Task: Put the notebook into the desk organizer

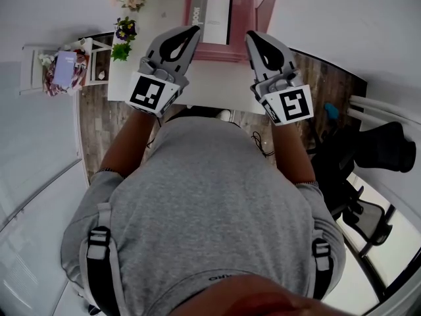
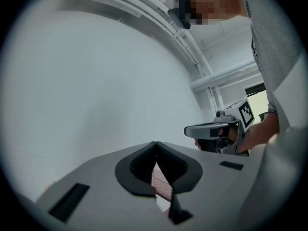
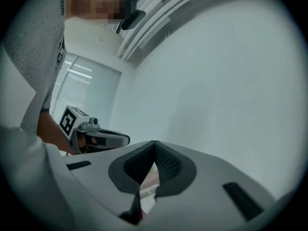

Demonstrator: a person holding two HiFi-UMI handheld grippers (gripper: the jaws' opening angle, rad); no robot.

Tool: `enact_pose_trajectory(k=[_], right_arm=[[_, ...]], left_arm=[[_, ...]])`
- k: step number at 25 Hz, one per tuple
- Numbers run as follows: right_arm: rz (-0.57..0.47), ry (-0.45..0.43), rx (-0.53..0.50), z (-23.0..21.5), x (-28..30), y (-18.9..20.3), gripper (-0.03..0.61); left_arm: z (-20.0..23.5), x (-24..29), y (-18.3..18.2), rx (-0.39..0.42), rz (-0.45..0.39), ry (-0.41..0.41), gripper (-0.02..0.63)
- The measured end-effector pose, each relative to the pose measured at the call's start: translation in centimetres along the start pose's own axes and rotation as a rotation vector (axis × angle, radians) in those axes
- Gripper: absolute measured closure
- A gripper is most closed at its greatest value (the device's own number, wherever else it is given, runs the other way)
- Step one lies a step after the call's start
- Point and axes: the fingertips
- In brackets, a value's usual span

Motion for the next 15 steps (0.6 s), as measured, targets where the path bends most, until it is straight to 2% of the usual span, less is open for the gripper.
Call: enact_pose_trajectory(k=[15], right_arm=[[-0.002,-0.01,-0.001,0.16,0.07,0.02,0.571]], left_arm=[[-0.15,0.15,0.02,0.003,-0.003,-0.002,0.594]])
Point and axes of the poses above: the fingertips, and each gripper's own axes: x forward along the fingers, z to its left, y out of its underside, and after that the axes turned 8 degrees about y, right-handed
